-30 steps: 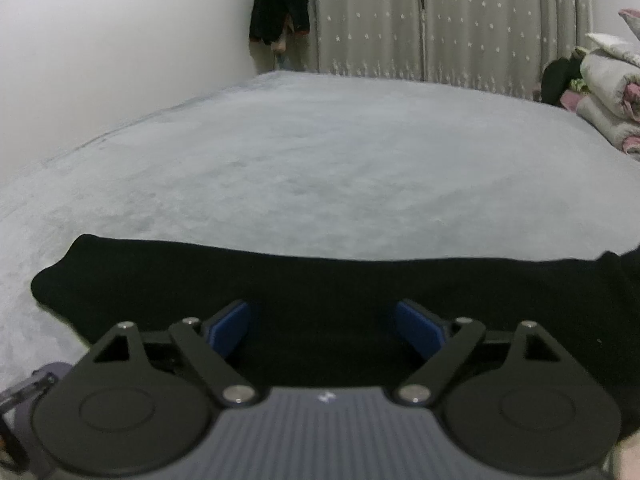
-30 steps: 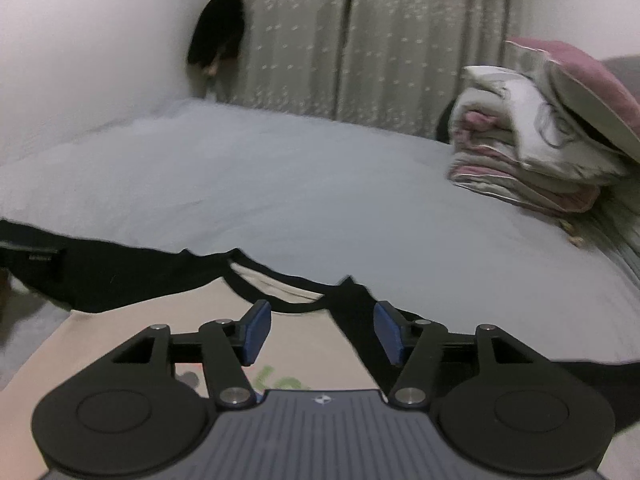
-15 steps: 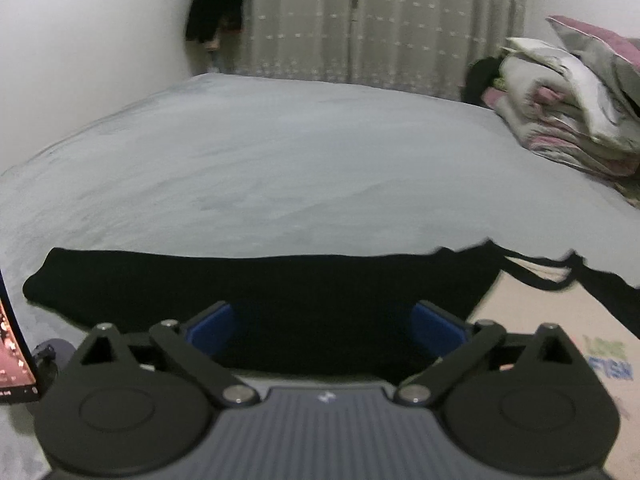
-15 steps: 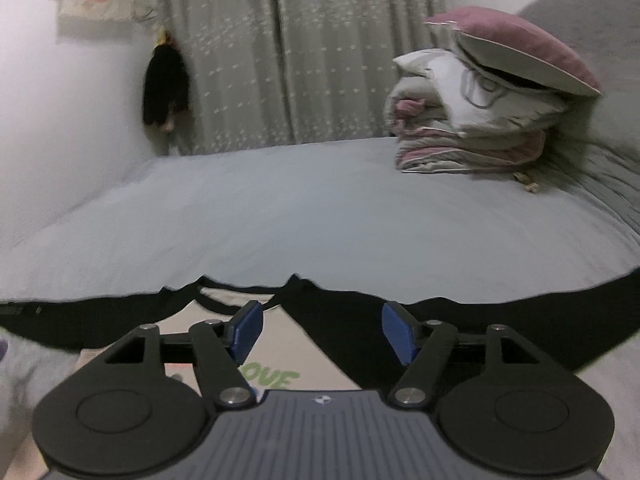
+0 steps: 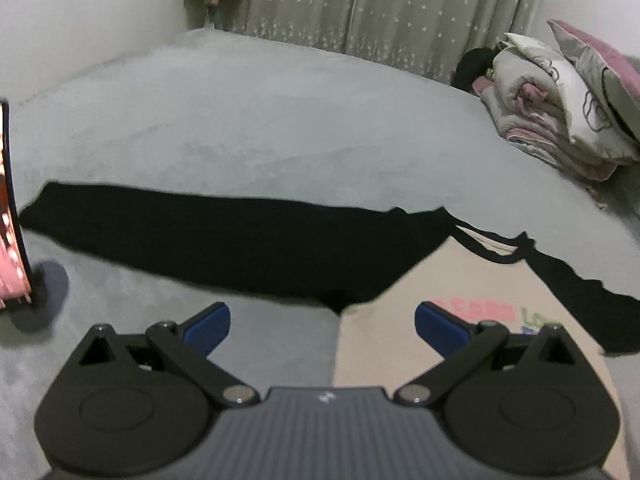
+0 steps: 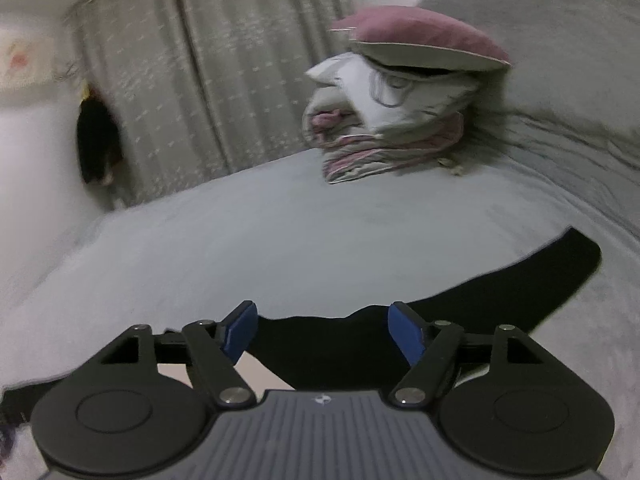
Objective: Fold clothes
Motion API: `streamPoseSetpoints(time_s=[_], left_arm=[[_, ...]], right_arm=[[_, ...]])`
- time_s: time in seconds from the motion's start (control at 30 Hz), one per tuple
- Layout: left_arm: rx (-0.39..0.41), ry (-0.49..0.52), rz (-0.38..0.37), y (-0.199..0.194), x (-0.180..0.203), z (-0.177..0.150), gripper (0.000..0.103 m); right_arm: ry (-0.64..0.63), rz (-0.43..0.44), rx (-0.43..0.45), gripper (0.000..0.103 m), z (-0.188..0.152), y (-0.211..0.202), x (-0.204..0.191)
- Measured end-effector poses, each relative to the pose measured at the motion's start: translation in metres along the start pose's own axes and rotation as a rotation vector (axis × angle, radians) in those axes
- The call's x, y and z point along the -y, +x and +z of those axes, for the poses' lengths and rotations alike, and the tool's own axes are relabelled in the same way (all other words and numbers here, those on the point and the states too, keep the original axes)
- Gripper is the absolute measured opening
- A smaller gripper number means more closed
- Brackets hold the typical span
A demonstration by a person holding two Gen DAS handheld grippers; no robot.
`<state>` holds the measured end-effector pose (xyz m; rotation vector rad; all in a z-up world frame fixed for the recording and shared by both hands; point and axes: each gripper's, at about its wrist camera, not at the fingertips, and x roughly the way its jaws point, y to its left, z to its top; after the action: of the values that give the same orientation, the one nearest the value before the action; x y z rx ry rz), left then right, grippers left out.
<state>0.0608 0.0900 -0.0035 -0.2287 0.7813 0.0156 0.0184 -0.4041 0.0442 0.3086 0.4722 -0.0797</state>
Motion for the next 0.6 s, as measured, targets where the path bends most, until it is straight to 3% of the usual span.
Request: streamPoseSetpoints(time_s=[0.13, 0.33, 0.47, 0.6], left_arm=[[0.001, -0.024, -0.019, 0.009, 0.014, -0.006, 0.103], [0.020, 0.050, -0.037, 0.025, 0.048, -0.006, 0.103], [-0.006, 0.080, -0.060, 0.034, 0.060, -0.003, 0.103], [-0.011, 0.051, -0.120, 0.038, 0.068, 0.002, 0.103]], right_arm=[[0.042, -0.031, -0.004, 0.076, -0.003, 0.003, 0.015], [0.132, -0.100, -0.053, 0.076, -0.021, 0.028, 0.057], [0.292, -0.185, -0.157, 0.076, -0.032, 0.047, 0.088], [0.440, -0.174, -0.173, 0.076, -0.030, 0.059, 0.116]])
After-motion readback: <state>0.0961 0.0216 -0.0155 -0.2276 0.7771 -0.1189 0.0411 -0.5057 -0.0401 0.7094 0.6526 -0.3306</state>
